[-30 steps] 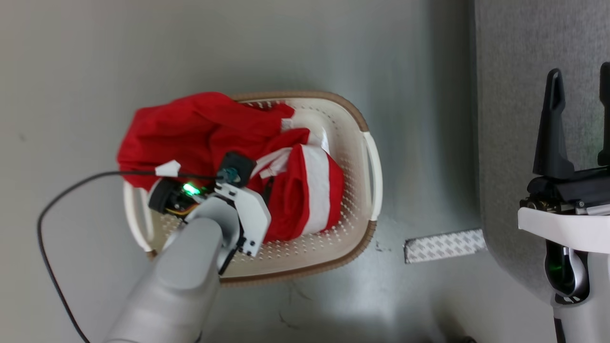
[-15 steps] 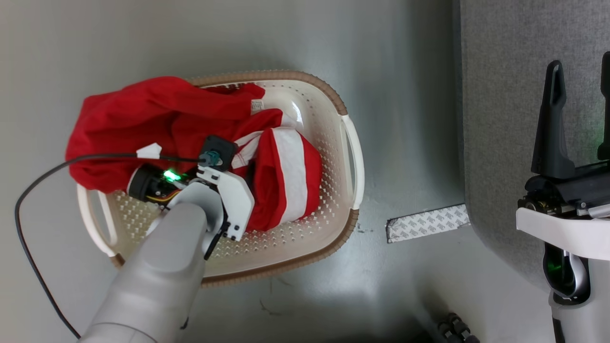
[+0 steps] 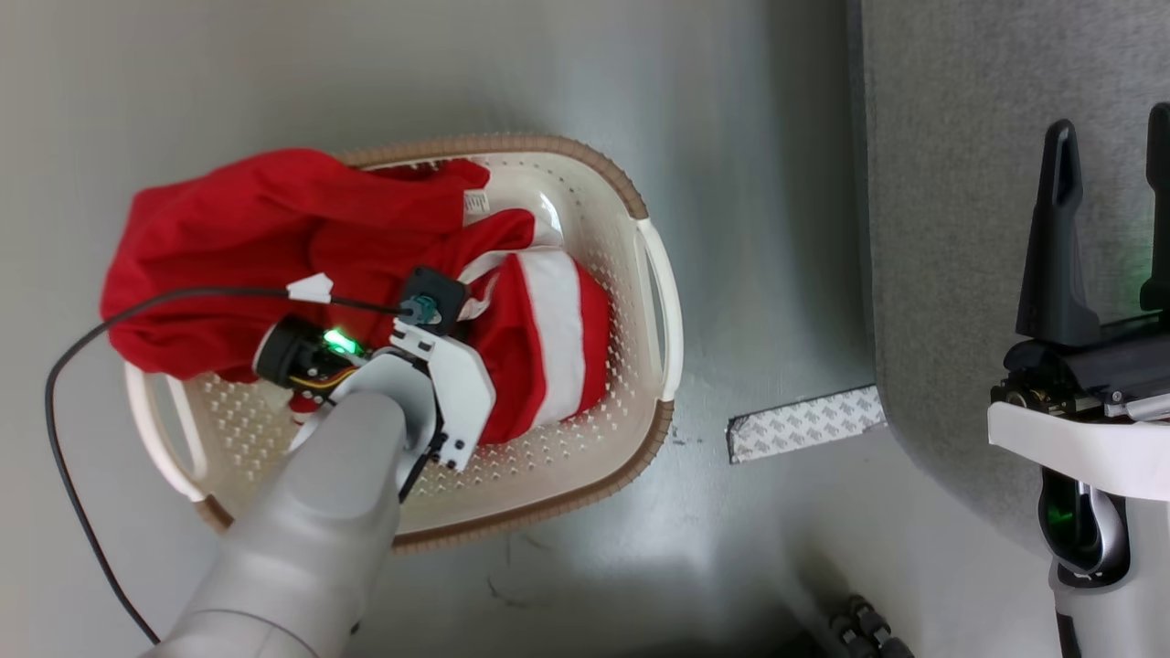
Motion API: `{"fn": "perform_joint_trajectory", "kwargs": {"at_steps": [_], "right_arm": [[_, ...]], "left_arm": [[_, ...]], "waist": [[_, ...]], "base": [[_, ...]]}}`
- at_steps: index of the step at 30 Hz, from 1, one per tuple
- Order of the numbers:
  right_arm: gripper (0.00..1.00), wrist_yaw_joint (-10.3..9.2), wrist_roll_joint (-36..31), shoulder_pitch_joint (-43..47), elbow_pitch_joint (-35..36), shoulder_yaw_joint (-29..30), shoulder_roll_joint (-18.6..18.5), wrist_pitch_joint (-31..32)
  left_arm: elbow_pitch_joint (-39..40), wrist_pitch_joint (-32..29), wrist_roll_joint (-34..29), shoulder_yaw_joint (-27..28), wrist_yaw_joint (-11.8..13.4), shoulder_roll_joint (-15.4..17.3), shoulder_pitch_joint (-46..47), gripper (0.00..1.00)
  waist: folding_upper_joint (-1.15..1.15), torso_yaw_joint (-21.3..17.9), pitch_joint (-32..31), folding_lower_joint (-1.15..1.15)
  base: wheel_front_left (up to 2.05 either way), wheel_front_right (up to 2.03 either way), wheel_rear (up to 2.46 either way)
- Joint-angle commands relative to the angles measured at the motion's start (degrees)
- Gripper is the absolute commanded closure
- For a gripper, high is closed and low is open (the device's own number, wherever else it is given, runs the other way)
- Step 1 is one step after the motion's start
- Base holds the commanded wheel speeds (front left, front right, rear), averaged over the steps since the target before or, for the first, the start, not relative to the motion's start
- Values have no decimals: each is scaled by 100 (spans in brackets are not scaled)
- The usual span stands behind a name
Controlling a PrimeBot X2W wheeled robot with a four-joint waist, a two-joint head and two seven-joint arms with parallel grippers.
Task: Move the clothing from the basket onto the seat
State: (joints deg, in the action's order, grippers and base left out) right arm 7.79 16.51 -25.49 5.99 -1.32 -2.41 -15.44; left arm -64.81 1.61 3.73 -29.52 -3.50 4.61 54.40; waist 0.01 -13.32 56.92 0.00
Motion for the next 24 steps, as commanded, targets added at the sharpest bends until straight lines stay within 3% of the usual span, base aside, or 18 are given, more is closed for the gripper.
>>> {"fn": "perform_joint_trajectory", "kwargs": {"at_steps": [1, 8, 16, 24], "right_arm": [[0, -55, 72, 216, -237, 209, -87, 50], [0, -41, -164, 330, -350, 379, -74, 31], [0, -39, -445, 807, -610, 658, -57, 31], [0, -38, -689, 1499, -869, 892, -57, 32]], "left_arm": [[-19, 78, 74, 3, -12, 5, 20, 100], [139, 748, 367, 56, 0, -108, -348, 100], [550, 1200, 874, -21, -82, -164, -1148, 100], [1591, 1314, 1626, -162, 165, -165, -2100, 100]], "waist": [[-1, 35, -108, 0], [-1, 296, -976, 0], [-1, 705, -2521, 0], [-1, 1057, -3961, 0]], "base": [[0, 0, 0], [0, 0, 0], [0, 0, 0], [0, 0, 0]]}}
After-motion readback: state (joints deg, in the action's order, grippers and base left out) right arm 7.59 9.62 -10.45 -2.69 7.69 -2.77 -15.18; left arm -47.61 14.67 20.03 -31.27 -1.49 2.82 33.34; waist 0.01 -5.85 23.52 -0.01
